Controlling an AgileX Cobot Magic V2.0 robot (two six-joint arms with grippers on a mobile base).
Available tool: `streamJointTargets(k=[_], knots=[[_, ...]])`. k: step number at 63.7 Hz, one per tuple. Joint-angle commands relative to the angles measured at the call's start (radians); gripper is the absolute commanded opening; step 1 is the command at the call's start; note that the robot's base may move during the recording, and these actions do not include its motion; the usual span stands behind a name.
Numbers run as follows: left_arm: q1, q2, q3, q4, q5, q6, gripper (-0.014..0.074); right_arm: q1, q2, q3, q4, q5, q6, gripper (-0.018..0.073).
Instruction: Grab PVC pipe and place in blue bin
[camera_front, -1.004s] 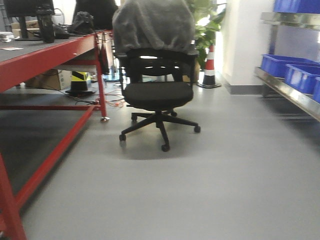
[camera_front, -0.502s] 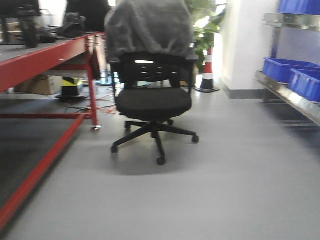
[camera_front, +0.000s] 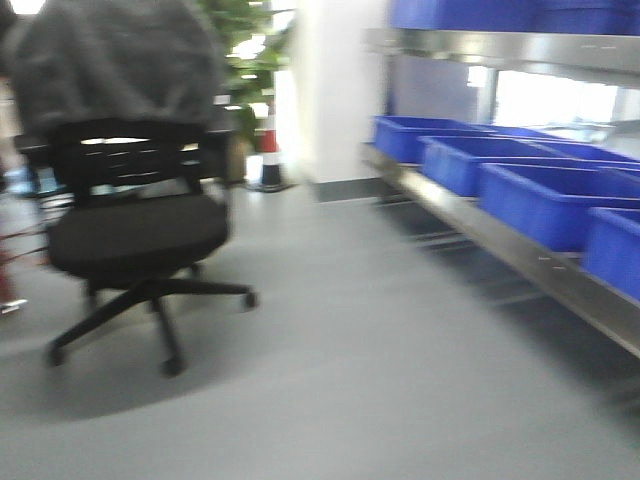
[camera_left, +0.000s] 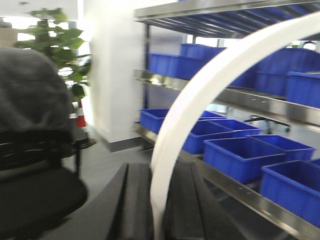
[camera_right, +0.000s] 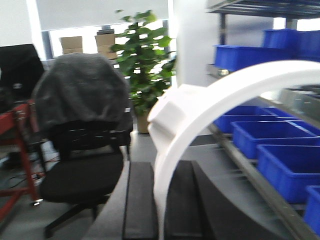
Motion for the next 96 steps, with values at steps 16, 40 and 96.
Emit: streamJointTargets(k=[16, 40, 96], knots=[[-0.005, -0.003, -0.003, -0.006, -0.020, -0.002, -0.0111, -0.001, -0.007, 0.001, -0.005, -0.025, -0.002, -0.0168], [-0.005, -0.003, -0.003, -0.006, -0.020, -0.002, -0.0111, -0.001, -0.007, 0.001, -0.005, -0.025, -0.002, -0.0168], [-0.005, -0.003, -0.003, -0.006, -0.020, -0.002, -0.0111, -0.001, -0.007, 0.001, -0.005, -0.025, -0.002, -0.0168]])
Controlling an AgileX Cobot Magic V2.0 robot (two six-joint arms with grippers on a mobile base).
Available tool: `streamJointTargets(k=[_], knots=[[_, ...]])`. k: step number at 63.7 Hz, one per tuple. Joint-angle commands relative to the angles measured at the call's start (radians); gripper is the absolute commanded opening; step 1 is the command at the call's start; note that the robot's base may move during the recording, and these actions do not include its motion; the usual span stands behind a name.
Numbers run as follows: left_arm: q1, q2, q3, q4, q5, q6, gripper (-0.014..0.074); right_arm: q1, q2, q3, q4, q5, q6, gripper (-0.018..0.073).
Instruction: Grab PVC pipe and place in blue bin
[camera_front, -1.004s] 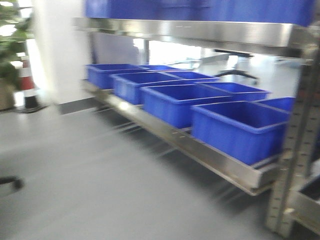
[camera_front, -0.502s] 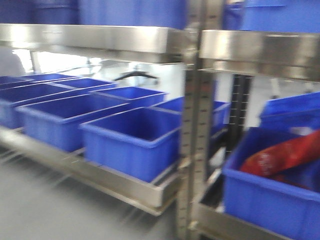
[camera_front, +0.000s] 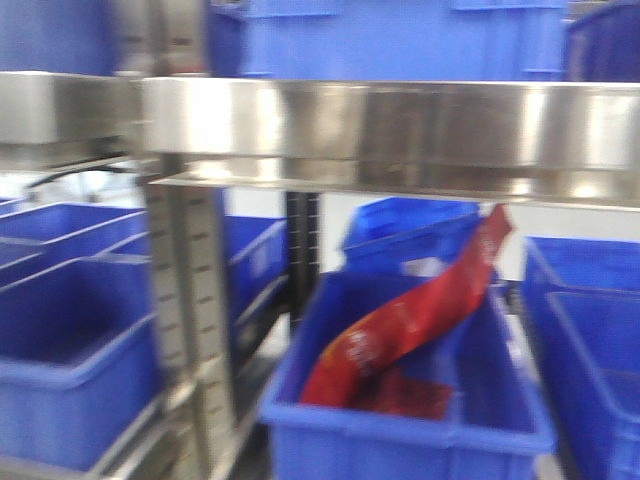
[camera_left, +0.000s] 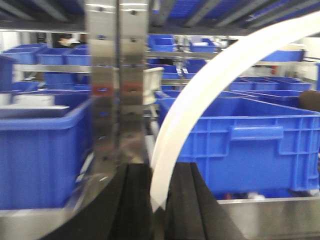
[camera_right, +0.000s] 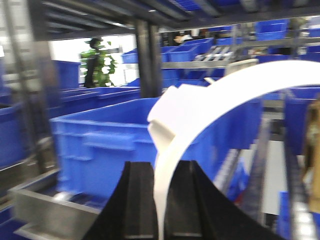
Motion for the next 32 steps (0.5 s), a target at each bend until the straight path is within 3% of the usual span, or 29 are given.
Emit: streamJointTargets(k=[1, 32], knots=[[-0.005, -0.003, -0.003, -0.006, -0.020, -0.002, -0.0111, -0.001, -0.007, 0.001, -0.005, -0.025, -0.002, -0.0168], [-0.005, -0.003, -0.003, -0.006, -0.020, -0.002, -0.0111, -0.001, -0.007, 0.001, -0.005, -0.025, -0.002, -0.0168]])
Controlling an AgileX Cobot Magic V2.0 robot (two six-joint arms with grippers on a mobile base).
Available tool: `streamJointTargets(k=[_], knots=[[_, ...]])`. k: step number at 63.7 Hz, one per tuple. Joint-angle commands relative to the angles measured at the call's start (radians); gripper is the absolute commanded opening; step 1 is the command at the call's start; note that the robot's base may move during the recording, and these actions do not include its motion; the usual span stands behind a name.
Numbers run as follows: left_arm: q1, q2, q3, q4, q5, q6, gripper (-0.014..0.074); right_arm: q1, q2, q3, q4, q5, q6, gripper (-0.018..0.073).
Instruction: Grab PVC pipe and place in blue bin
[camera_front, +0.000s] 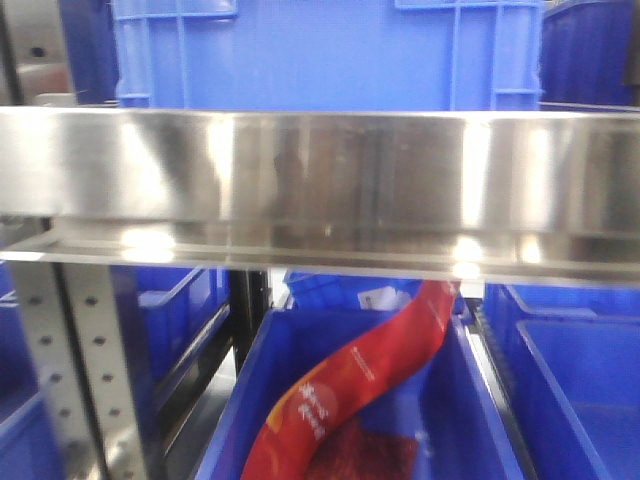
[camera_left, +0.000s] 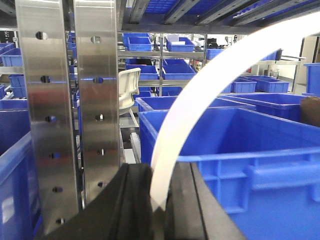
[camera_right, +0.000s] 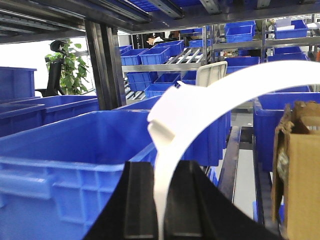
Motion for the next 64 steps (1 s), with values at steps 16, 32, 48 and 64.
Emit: streamJointTargets(k=[16, 32, 48, 64], knots=[[-0.005, -0.003, -0.003, -0.006, -0.020, -0.002, -0.0111, -0.001, -0.007, 0.001, -0.005, -0.025, -0.002, -0.0168], [-0.005, -0.003, -0.003, -0.006, -0.020, -0.002, -0.0111, -0.001, -0.007, 0.001, -0.005, -0.025, -0.002, -0.0168], [-0.005, -0.003, -0.003, -0.006, -0.020, -0.002, -0.0111, -0.001, -0.007, 0.001, -0.005, -0.025, -0.002, -0.0168], [-0.005, -0.003, -0.003, -0.008, -0.022, -0.002, -0.0111, -0.001, -0.007, 0.001, -0.005, -0.025, -0.002, -0.0168]])
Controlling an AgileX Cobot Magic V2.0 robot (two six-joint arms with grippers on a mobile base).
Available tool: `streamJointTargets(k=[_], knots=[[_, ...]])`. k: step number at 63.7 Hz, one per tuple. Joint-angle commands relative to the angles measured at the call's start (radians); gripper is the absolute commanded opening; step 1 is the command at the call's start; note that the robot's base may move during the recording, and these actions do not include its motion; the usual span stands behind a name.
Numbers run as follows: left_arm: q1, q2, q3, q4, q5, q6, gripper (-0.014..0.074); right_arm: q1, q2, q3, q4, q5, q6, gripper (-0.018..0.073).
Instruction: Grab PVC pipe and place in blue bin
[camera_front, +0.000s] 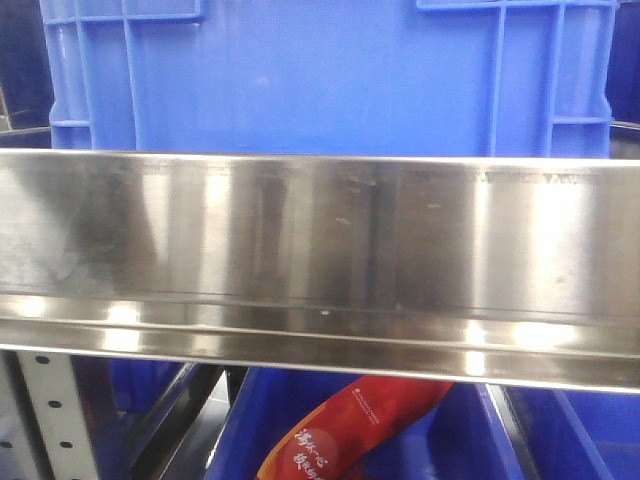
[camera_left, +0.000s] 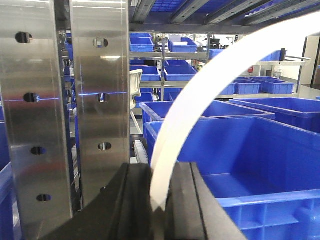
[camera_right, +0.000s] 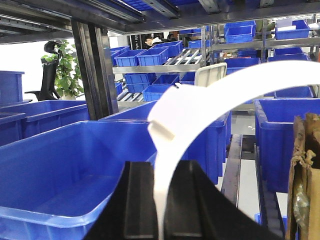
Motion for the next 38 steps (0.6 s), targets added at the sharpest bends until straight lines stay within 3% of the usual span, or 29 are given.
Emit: streamJointTargets(k=[1, 38], knots=[[-0.005, -0.003, -0.003, -0.008, -0.024, -0.002, -0.0111, -0.001, -0.007, 0.001, -0.005, -0.025, -0.002, -0.0168], [-0.005, -0.003, -0.003, -0.032, -0.023, -0.002, -0.0111, -0.001, -0.007, 0.001, -0.005, 0.008, -0.002, -0.0168]])
